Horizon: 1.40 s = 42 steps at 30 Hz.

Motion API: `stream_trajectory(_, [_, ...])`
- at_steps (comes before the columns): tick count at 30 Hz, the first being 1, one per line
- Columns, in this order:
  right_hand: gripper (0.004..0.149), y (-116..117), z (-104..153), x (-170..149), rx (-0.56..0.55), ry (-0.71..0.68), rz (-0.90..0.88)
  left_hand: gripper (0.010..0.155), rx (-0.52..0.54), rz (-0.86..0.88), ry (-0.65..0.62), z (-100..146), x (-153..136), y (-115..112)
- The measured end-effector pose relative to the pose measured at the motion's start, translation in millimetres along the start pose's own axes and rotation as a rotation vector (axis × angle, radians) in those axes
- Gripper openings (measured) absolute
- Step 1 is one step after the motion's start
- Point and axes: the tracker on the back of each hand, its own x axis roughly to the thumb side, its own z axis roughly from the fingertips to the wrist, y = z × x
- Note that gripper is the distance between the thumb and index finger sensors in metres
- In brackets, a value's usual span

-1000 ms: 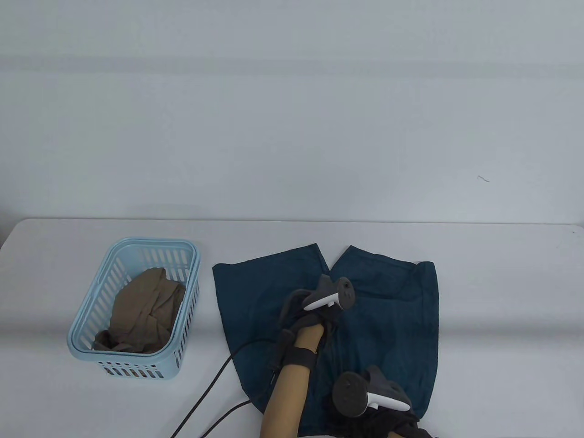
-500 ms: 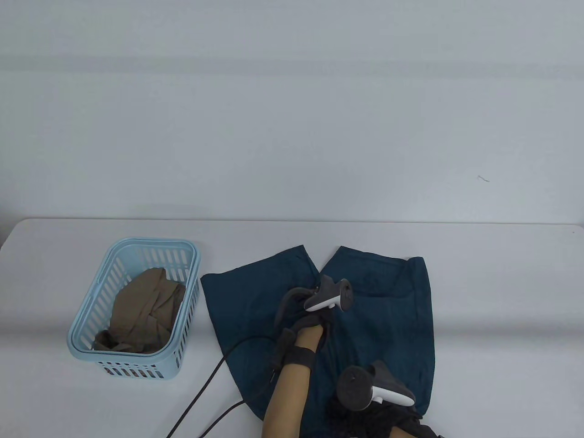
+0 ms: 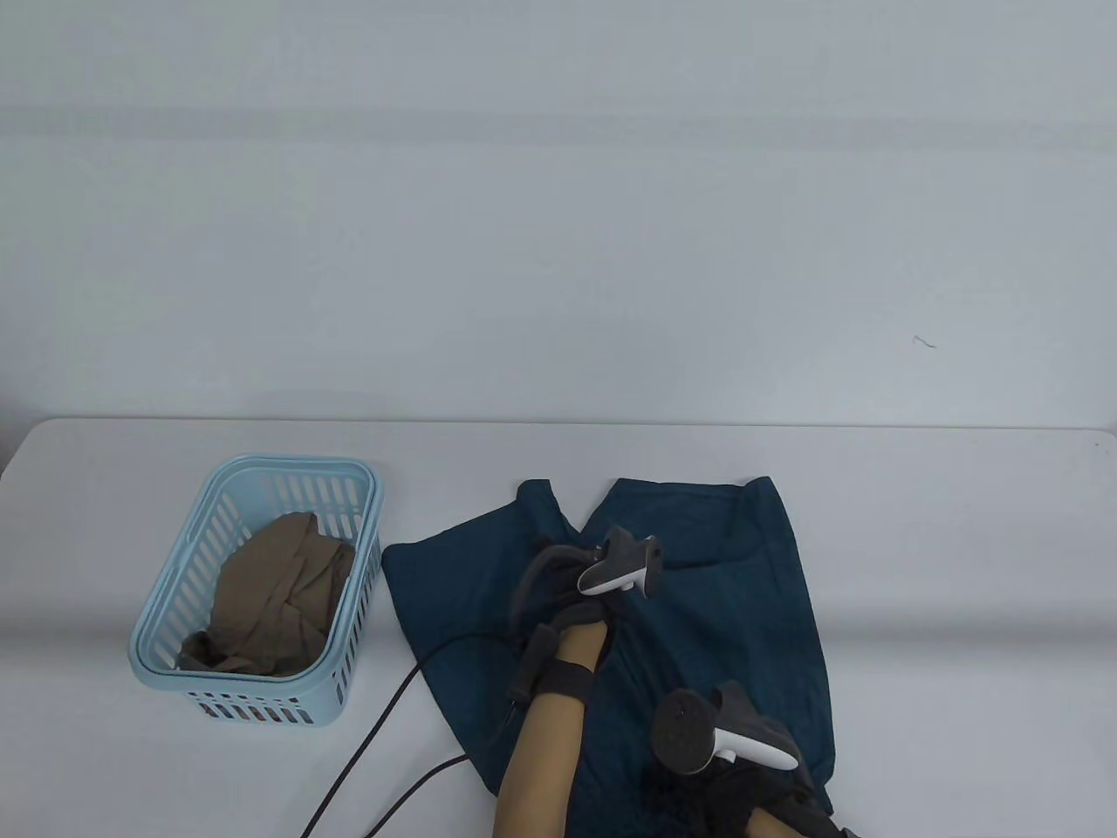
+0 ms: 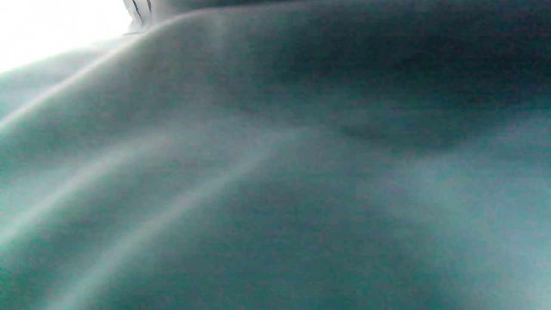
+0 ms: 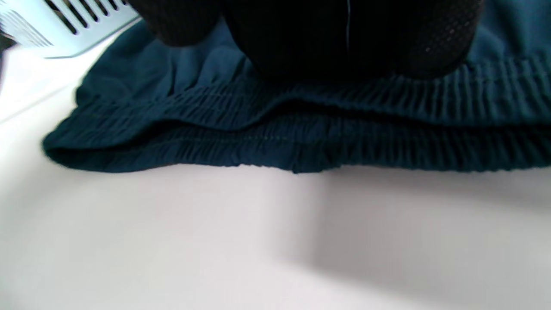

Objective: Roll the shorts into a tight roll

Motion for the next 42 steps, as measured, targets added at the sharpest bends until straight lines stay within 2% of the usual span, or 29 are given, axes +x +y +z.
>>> stream_trajectory(10, [0.051, -6, 3, -17, 0.018, 0.157, -0.008, 0.061, 0.003, -0.068, 0.035, 3, -9, -2])
stream_trajectory(15, [0.049, -8, 5, -26, 0.000, 0.261, 0.043, 0.063, 0.008, -0.078, 0.034, 6, -16, -3])
stream_trajectory(23, [0.053, -11, 5, -49, -0.015, 0.388, 0.016, 0.062, 0.047, -0.106, 0.029, 12, -25, -3])
stream_trajectory(42, [0.057, -16, 4, -82, -0.041, 0.493, -0.045, 0.060, 0.047, -0.029, 0.018, 28, -48, -15])
